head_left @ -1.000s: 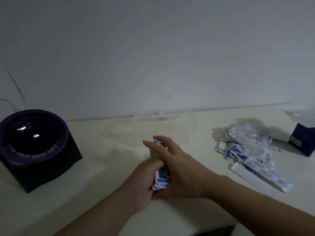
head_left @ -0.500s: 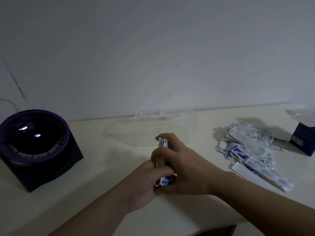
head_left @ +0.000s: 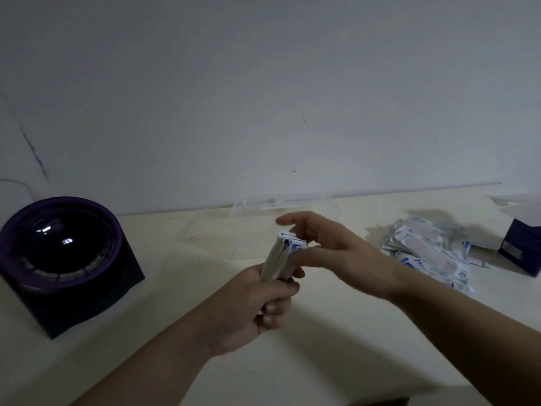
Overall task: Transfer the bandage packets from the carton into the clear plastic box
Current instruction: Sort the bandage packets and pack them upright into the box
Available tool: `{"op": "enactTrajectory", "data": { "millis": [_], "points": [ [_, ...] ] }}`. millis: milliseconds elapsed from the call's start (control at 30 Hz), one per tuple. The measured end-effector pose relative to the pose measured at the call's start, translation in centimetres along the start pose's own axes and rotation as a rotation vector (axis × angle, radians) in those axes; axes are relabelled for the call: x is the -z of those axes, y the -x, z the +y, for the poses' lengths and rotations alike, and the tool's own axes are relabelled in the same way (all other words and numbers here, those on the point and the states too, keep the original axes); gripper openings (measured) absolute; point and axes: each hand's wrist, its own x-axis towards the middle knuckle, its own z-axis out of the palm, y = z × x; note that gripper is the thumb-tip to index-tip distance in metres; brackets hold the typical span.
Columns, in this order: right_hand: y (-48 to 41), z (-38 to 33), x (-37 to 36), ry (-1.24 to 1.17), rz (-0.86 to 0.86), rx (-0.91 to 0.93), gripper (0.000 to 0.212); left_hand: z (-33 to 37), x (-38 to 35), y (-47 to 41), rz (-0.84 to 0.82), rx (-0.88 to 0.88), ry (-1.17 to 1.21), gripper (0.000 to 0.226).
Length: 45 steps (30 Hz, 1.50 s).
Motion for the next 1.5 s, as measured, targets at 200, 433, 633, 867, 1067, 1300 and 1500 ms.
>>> {"op": "enactTrajectory", "data": {
  "millis": [200, 433, 633, 867, 1067, 1300, 1500],
  "points": [
    [-0.7, -0.2, 0.7, 0.023, -0.123, -0.129, 0.026, 1.6, 0.2, -1.0, -0.061, 0.069, -0.009, 0.024],
    [-2.0, -1.6, -0.9, 0.171, 0.328, -0.201, 0.019, 3.8, 0.3, -3.7, 0.011, -0.045, -0.102, 0.039],
    [-4.4, -3.4, -0.4, 0.205, 0.329, -0.089, 0.020, 6.3, 1.4, -5.3, -0.003, -0.166, -0.216, 0.041],
    [-6.9, -2.8, -0.6, -0.024, 0.290, -0.028, 0.019, 7.1, 4.0, -5.4, -0.050, -0.202, -0.161, 0.033],
    [-10.1, -3.8, -0.5, -0.124, 0.297, 0.014, 0.014, 8.8, 7.2, -4.7, -0.016, -0.260, -0.339, 0.043],
    [-14.7, -2.9, 3.6, 0.907, 0.219, -0.048, 0.024, 6.4, 12.4, -7.1, 0.517, -0.191, -0.910, 0.035],
    [-17.2, 1.7, 2.6, 1.237, -0.181, -0.450, 0.024, 4.9, 12.4, -8.2, 0.480, -0.092, -0.978, 0.035]
  ]
}}
